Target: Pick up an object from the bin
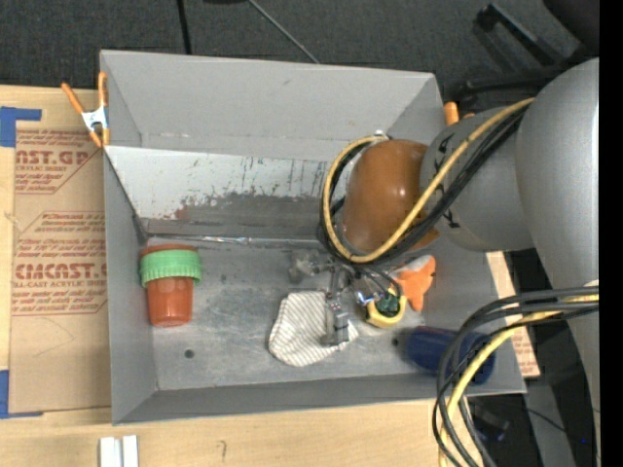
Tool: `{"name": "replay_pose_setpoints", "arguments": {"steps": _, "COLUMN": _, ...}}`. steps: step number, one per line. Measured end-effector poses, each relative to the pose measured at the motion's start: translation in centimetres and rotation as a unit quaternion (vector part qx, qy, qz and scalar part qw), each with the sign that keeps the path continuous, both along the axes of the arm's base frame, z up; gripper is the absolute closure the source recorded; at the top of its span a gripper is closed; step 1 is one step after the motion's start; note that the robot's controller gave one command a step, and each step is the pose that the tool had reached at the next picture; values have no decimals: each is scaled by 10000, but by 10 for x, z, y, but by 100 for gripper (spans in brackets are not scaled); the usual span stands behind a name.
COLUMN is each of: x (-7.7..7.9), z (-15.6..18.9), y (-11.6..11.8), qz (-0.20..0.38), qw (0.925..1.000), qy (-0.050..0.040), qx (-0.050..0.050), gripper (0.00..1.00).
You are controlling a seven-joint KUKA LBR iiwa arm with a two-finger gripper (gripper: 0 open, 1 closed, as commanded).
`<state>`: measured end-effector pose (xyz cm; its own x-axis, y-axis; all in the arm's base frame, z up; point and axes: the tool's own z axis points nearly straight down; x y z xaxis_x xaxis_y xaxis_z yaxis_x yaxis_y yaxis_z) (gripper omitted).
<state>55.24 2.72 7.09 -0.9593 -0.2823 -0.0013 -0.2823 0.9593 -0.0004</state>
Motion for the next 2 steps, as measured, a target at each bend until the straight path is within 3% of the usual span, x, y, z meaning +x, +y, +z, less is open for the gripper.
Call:
{"name": "replay_pose_setpoints", "arguments": {"steps": 1, "x": -16, "z": -1, "y": 5, "qz": 78, "qw": 10000, "qy": 5, "qx": 0, "gripper": 100}}
{"name": "replay_pose_setpoints", "arguments": {"steps": 2, "x": -16, "z": -1, "y": 5, "qz": 78, "qw": 10000, "qy": 4, "qx": 0, "gripper": 100}}
